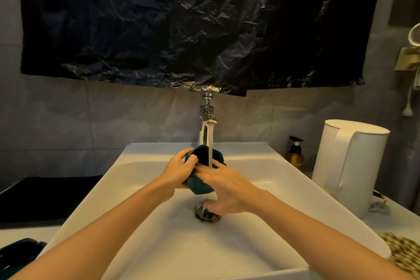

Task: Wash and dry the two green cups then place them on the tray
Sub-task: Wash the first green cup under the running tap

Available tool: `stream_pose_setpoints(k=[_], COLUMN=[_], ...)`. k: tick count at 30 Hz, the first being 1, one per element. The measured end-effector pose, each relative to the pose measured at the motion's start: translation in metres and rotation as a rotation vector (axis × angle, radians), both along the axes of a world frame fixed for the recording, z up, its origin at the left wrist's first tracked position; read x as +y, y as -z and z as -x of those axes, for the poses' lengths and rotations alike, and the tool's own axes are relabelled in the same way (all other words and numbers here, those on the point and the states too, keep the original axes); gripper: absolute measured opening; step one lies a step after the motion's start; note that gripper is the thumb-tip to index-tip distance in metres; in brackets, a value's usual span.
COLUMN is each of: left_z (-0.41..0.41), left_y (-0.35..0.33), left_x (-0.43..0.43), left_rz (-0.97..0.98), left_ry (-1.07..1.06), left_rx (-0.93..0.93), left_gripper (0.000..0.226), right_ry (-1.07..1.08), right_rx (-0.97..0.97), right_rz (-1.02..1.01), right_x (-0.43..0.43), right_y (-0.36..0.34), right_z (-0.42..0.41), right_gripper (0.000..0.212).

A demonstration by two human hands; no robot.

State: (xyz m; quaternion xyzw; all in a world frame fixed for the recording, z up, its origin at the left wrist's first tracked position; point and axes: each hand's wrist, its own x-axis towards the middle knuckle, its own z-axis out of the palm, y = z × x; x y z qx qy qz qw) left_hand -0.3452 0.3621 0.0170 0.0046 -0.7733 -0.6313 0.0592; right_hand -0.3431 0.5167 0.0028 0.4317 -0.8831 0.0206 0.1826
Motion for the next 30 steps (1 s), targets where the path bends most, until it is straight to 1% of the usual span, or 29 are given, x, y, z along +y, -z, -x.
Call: stream_pose_setpoints(k=[3,5,6,7,9,10,12,13,15,16,18,19,20,24,25,26,28,29,30], left_z=[-0.003,-0.002,-0.002,-0.002,-0.002,-0.002,-0.004,-0.004,-0.005,-0.005,-0.006,-0.006,-0.007,-0.007,-0.006,-0.006,-0.005,-0.005,-0.005], left_y=[0.0,0.001,0.001,0.001,0.002,0.001,0.0,0.0,0.001,0.001,0.003,0.003,0.002,-0.002,-0.002,-0.002,-0.001,0.0,0.0], left_x=[0.004,0.004,0.003,0.002,0.002,0.002,0.003,0.003,0.003,0.003,0.002,0.001,0.001,-0.001,-0.001,-0.001,-0.002,-0.002,-0.003], left_rz=[-0.015,-0.055,-0.067,-0.071,-0.068,-0.06,-0.033,-0.02,0.001,0.011,0.028,0.034,0.041,0.065,0.065,0.064,0.067,0.074,0.086], left_ry=[0.059,0.04,0.029,0.027,0.049,0.07,0.096,0.098,0.092,0.091,0.092,0.099,0.112,0.125,0.119,0.112,0.093,0.086,0.092], left_rx=[-0.053,-0.061,-0.068,-0.079,-0.1,-0.108,-0.114,-0.114,-0.115,-0.119,-0.136,-0.142,-0.145,-0.121,-0.118,-0.115,-0.112,-0.11,-0.11], left_gripper=[0.029,0.027,0.025,0.024,0.021,0.019,0.017,0.018,0.02,0.021,0.023,0.022,0.02,0.018,0.019,0.02,0.022,0.024,0.024], right_ry=[0.068,0.129,0.134,0.118,0.067,0.047,0.065,0.104,0.146,0.144,0.107,0.087,0.07,0.139,0.143,0.139,0.101,0.089,0.078], right_rx=[0.22,0.293,0.272,0.209,0.071,0.065,0.13,0.155,0.175,0.154,0.027,-0.032,-0.042,0.142,0.185,0.186,0.063,-0.018,-0.051], right_rz=[-0.135,-0.167,-0.151,-0.108,-0.042,-0.055,-0.122,-0.155,-0.185,-0.176,-0.099,-0.084,-0.091,-0.22,-0.235,-0.226,-0.146,-0.116,-0.1], right_x=[0.004,0.008,0.009,0.008,0.003,0.001,0.002,0.004,0.005,0.004,-0.001,-0.003,-0.004,0.004,0.005,0.004,-0.002,-0.005,-0.006], right_y=[-0.002,-0.007,-0.007,-0.008,-0.009,-0.009,-0.008,-0.008,-0.009,-0.008,-0.007,-0.007,-0.007,-0.008,-0.009,-0.009,-0.007,-0.006,-0.005], right_z=[0.008,0.002,-0.001,-0.006,-0.01,-0.008,-0.001,-0.001,-0.003,-0.005,-0.012,-0.013,-0.011,-0.002,-0.004,-0.006,-0.011,-0.012,-0.01], right_gripper=[0.07,0.063,0.056,0.052,0.058,0.063,0.069,0.07,0.066,0.061,0.052,0.051,0.052,0.07,0.07,0.066,0.058,0.059,0.062])
